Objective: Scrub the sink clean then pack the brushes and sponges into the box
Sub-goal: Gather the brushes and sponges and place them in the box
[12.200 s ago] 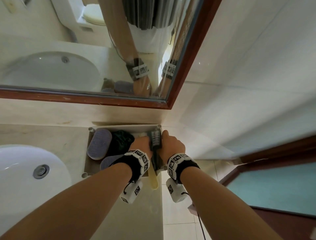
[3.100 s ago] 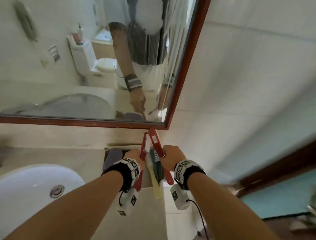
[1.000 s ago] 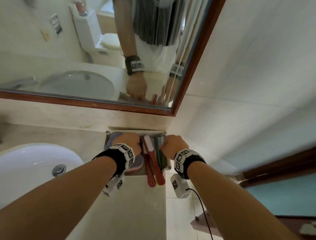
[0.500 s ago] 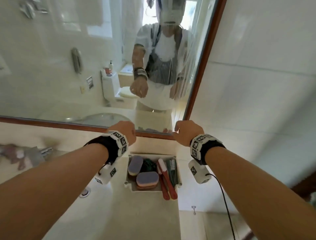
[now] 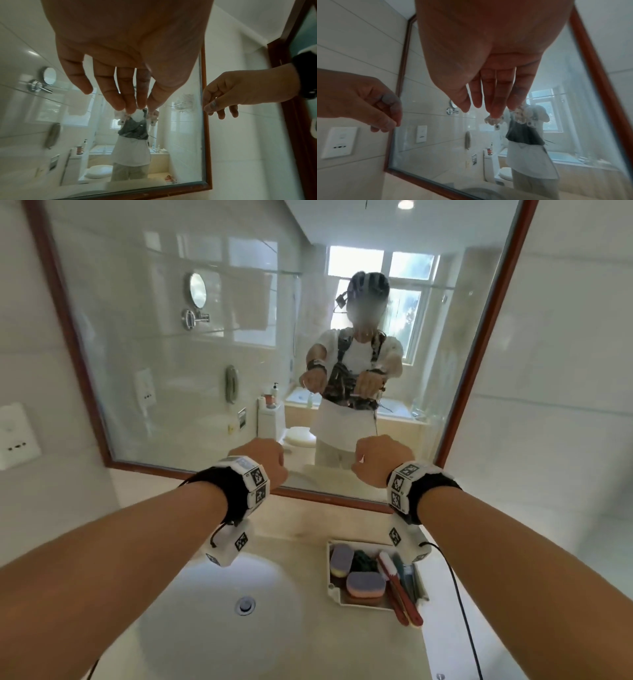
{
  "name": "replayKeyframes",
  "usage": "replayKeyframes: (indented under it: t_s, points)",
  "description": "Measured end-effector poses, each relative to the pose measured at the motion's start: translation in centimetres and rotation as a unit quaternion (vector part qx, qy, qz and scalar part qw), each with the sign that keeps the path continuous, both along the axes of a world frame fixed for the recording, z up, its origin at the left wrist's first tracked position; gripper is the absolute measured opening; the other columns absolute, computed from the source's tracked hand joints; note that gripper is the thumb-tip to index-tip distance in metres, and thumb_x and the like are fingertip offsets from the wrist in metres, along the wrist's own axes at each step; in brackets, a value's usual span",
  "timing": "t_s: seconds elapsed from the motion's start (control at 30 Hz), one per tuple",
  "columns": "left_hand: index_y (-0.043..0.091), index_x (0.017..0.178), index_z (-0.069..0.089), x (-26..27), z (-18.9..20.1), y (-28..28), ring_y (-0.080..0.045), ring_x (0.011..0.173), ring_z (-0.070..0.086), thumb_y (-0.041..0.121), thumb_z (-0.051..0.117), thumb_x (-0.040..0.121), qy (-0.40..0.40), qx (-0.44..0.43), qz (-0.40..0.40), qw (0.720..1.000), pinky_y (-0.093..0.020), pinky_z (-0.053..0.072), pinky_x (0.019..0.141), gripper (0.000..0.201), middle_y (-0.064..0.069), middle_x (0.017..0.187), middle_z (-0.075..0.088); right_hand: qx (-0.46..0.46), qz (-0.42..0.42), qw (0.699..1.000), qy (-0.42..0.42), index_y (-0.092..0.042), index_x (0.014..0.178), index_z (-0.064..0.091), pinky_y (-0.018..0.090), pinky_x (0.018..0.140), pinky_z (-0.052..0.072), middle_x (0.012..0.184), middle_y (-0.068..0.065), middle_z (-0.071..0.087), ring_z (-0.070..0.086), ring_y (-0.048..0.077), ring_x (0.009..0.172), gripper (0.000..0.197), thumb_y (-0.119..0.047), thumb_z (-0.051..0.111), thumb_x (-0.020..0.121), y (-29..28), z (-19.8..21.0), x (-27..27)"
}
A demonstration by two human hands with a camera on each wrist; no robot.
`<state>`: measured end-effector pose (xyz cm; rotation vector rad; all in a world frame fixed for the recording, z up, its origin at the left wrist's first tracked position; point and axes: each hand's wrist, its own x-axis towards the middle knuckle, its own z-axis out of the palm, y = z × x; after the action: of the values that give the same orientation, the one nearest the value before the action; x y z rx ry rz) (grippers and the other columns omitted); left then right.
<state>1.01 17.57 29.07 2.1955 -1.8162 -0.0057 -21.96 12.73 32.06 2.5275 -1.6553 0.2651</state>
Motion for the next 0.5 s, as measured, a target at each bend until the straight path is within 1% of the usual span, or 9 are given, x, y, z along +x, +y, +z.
replayKeyframes:
  t_s: [0.03, 0.1, 0.23, 0.3, 0.4, 0.5]
  points:
    - [0.029, 0.083, 0.063, 1.5, 0.1, 0.7, -0.016, 0.078, 0.062, 0.038, 0.059, 0.072, 0.001, 0.003, 0.017, 1.000, -0.025, 0.048, 0.065, 0.015, 0.010, 0.087, 0.062, 0.000, 0.018, 1.000, 0.003, -0.023, 0.099, 0.065, 0.032, 0.072, 0.053, 0.097, 0.000, 0.064, 0.063, 0.022, 0.085, 0.020, -0.035, 0.054, 0.086, 0.3, 0.1, 1.7]
    - [0.029, 0.081, 0.063, 4.6, 0.4, 2.0, -0.016, 0.077, 0.062, 0.039, 0.059, 0.069, 0.003, 0.005, 0.050, 0.999, -0.026, 0.049, 0.065, 0.016, 0.009, 0.087, 0.062, 0.002, 0.062, 0.998, 0.016, -0.022, 0.099, 0.065, 0.034, 0.074, 0.054, 0.100, 0.001, 0.064, 0.062, 0.023, 0.087, 0.023, -0.037, 0.054, 0.086, 0.6, 0.2, 5.4]
    - [0.025, 0.081, 0.065, 10.7, 0.7, 5.1, -0.019, 0.079, 0.064, 0.035, 0.062, 0.072, 0.003, 0.004, 0.123, 0.992, -0.030, 0.055, 0.072, 0.013, 0.006, 0.088, 0.065, 0.006, 0.155, 0.987, 0.028, -0.022, 0.106, 0.063, 0.035, 0.079, 0.052, 0.108, 0.002, 0.062, 0.061, 0.025, 0.097, 0.027, -0.041, 0.053, 0.088, 1.0, 0.1, 13.4]
    - [0.025, 0.084, 0.066, 14.0, 0.7, 6.9, -0.021, 0.082, 0.064, 0.036, 0.062, 0.074, 0.001, 0.012, 0.164, 0.986, -0.032, 0.056, 0.075, 0.016, 0.004, 0.091, 0.066, 0.010, 0.206, 0.978, 0.019, -0.022, 0.106, 0.063, 0.035, 0.080, 0.052, 0.109, 0.002, 0.062, 0.062, 0.025, 0.097, 0.026, -0.039, 0.054, 0.088, 1.2, 0.0, 17.7]
    - [0.026, 0.087, 0.065, 18.9, 0.5, 9.9, -0.023, 0.085, 0.063, 0.037, 0.058, 0.077, -0.005, 0.016, 0.233, 0.972, -0.031, 0.053, 0.074, 0.016, 0.002, 0.097, 0.065, 0.021, 0.272, 0.962, 0.007, -0.023, 0.102, 0.064, 0.036, 0.080, 0.053, 0.107, 0.001, 0.064, 0.063, 0.025, 0.095, 0.022, -0.038, 0.056, 0.087, 1.8, -0.6, 23.8]
    - [0.027, 0.085, 0.064, 23.2, -0.2, 13.4, -0.022, 0.090, 0.063, 0.034, 0.058, 0.078, 0.001, 0.013, 0.300, 0.954, -0.028, 0.048, 0.071, 0.012, 0.005, 0.097, 0.063, 0.039, 0.333, 0.942, 0.008, -0.025, 0.102, 0.064, 0.034, 0.079, 0.053, 0.106, -0.002, 0.064, 0.063, 0.024, 0.094, 0.021, -0.039, 0.056, 0.087, 2.8, -1.6, 29.7]
